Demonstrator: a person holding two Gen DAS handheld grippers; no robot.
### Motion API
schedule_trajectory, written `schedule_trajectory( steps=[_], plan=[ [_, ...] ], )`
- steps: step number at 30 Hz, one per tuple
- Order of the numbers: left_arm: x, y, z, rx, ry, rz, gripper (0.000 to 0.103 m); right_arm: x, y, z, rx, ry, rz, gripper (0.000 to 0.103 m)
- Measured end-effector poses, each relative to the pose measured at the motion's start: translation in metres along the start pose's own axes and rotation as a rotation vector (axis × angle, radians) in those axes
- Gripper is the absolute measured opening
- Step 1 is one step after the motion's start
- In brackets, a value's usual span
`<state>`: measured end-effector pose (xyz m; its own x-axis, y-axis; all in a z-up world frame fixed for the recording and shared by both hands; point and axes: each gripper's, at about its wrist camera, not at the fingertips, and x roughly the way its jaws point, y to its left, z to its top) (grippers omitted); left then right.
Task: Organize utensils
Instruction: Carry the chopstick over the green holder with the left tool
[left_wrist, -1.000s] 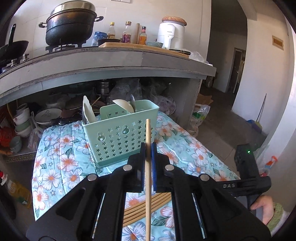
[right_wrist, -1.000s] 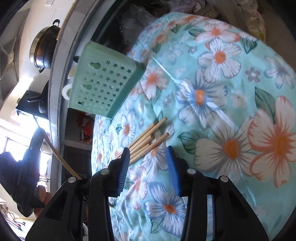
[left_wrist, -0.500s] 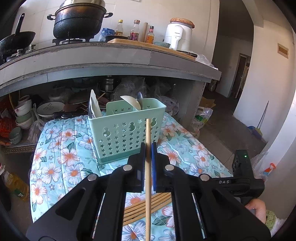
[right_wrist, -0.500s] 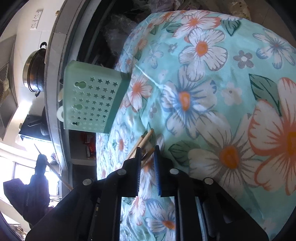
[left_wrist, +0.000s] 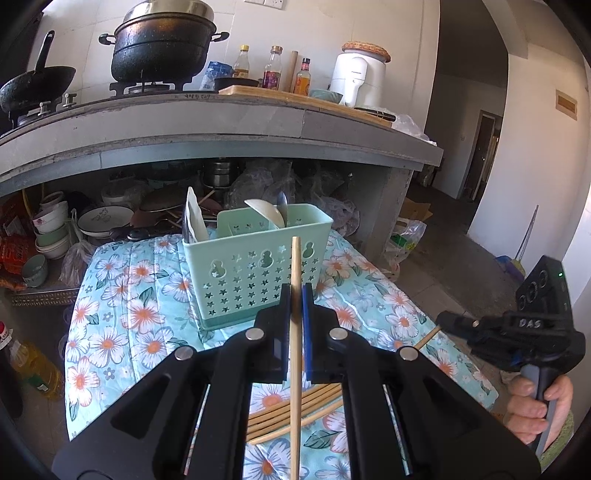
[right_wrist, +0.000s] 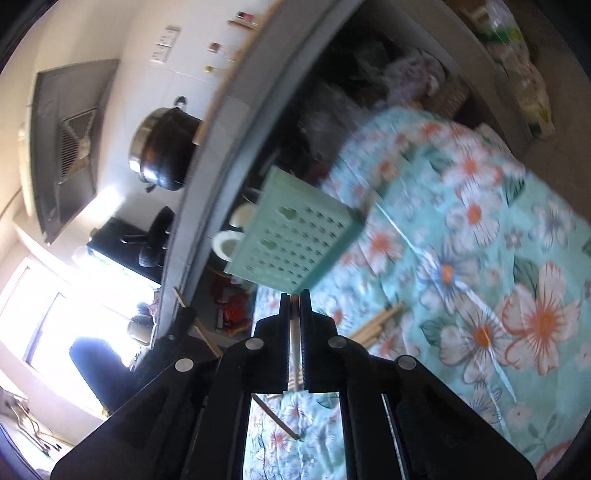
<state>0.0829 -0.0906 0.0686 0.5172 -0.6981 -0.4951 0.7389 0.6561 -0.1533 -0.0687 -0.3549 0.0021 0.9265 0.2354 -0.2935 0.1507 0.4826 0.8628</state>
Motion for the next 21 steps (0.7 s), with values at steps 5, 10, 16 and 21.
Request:
schedule_trajectory(
  steps=[5,10,16,21],
  plan=[
    [-0.017,0.005,0.017,-0.03,-0.045,-0.029,0.005,-0.021,0.016,0.016,-0.052,-0.061,0.028,0.005],
    [-0.03,0.007,0.047,-0.032,-0.126,-0.045,0.005,-0.042,0.017,0.034,-0.061,-0.115,0.036,0.005],
    [-0.041,0.015,0.101,-0.063,-0.316,-0.021,0.005,-0.049,0.011,0.047,-0.045,-0.139,0.04,0.005],
    [-0.03,0.03,0.141,-0.112,-0.439,0.064,0.005,-0.049,0.007,0.049,-0.036,-0.138,0.038,0.005]
  ],
)
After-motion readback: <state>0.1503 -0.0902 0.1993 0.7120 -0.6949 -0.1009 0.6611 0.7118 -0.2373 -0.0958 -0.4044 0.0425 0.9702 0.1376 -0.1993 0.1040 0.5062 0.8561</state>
